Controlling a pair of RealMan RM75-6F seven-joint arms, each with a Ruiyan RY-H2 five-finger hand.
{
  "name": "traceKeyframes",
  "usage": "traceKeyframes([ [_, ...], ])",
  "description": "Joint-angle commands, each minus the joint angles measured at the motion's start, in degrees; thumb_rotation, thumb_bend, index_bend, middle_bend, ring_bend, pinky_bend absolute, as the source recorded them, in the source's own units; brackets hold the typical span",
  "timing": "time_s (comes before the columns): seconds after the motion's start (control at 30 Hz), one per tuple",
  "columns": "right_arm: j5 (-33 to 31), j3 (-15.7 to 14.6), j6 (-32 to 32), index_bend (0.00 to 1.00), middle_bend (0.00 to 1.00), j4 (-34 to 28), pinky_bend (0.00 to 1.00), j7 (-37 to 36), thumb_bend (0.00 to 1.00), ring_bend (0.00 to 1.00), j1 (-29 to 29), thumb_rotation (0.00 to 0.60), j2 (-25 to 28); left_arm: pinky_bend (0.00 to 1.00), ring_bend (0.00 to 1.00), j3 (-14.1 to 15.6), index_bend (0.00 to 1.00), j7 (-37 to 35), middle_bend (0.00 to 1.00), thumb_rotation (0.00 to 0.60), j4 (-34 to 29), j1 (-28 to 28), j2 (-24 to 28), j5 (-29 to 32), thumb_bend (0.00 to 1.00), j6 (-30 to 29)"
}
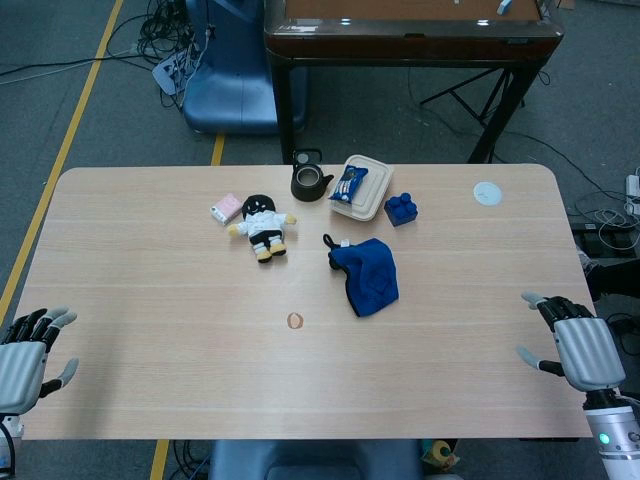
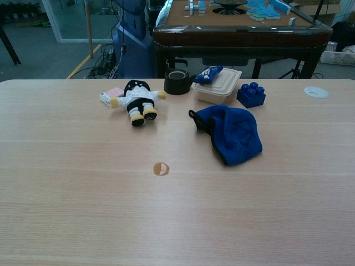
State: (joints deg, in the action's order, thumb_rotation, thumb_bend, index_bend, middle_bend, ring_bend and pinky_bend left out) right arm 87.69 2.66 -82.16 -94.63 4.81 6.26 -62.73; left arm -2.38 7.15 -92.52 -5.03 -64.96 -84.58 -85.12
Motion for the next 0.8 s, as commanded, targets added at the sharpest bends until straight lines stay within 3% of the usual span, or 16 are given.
traceKeyframes([
  [0.03, 0.0, 0.0, 0.0, 0.23, 0.36, 0.0, 0.36, 0.1, 0.23, 0.27, 0.0, 0.600, 0.0, 0.12, 0.12, 0.0, 0.23, -0.1, 0.18, 0.600, 0.0, 0.0, 0.0, 0.0, 0.27, 0.0],
  [0.4, -0.3, 1.0, 1.7, 0.23, 0.36, -0.3, 0.36, 1.2, 0.23, 0.27, 1.8, 0.600, 0.1, 0.12, 0.12, -0.2, 0.23, -0.7, 0.18, 0.600, 0.4, 0.5, -0.3, -1.0, 0.27, -1.8],
  [0.63, -1.0, 2.9, 8.5, 0.23, 0.34, -1.9, 0.36, 3.2, 0.23, 0.27, 7.4, 0.600, -0.2, 0.12, 0.12, -0.2, 0.23, -0.5, 0.18, 0.600, 0.1, 0.5, -0.1, -1.6, 0.27, -2.1],
  [0.8, -3.7, 4.8, 15.2, 0.09, 0.28, -3.5, 0.36, 5.8, 0.20, 0.27, 12.4, 0.600, -1.4, 0.12, 0.12, -0.2, 0.23, -0.7, 0.18, 0.600, -0.2, 0.7, 0.1, -1.7, 0.27, -2.6],
])
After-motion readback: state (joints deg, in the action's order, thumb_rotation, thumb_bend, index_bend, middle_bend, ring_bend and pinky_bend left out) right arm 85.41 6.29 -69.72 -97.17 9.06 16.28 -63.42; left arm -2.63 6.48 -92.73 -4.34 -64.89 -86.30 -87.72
